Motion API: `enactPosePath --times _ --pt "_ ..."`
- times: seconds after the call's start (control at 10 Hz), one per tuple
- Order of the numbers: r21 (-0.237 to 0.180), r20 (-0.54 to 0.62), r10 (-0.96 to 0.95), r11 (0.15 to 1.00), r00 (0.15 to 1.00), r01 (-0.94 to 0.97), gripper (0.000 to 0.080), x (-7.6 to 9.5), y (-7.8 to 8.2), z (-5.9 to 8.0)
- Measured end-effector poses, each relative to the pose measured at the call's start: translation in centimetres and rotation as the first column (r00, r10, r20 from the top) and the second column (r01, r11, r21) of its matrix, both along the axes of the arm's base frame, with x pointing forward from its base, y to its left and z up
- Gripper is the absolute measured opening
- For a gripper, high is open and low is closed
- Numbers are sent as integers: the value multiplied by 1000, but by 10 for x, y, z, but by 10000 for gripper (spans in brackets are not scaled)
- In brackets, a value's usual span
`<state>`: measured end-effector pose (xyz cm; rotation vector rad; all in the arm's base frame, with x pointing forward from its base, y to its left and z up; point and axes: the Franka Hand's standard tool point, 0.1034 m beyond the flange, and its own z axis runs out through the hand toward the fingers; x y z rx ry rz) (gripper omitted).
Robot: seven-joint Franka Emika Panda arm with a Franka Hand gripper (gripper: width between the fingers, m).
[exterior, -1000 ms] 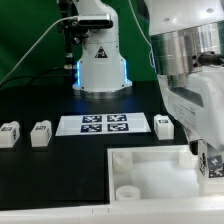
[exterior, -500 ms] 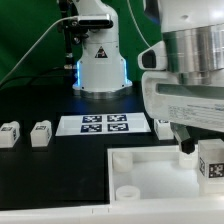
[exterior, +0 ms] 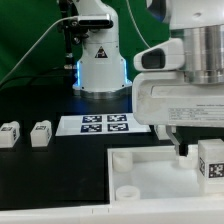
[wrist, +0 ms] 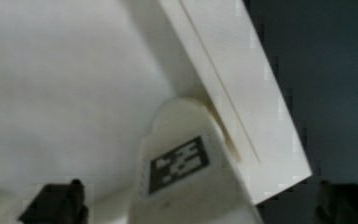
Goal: Assemble one leg
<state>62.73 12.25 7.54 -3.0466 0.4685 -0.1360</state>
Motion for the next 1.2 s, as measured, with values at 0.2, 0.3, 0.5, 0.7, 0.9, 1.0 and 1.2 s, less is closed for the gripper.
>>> enactPosePath --times 0.2,0.3,0.5,0.7,0.9,1.0,1.2 --pt "6 -2 -43 999 999 43 521 0 1 0" --pt "15 -5 -91 996 996 91 521 0 1 0" --pt "36 -32 -306 951 951 307 298 -3 0 -2" --pt "57 -56 -485 871 873 488 298 -4 1 -3" --pt "100 -109 -741 655 663 749 297 -3 3 -4" --pt "116 -142 -835 519 531 847 297 -3 6 -4" --pt "131 -195 -914 336 356 933 297 -1 6 -4"
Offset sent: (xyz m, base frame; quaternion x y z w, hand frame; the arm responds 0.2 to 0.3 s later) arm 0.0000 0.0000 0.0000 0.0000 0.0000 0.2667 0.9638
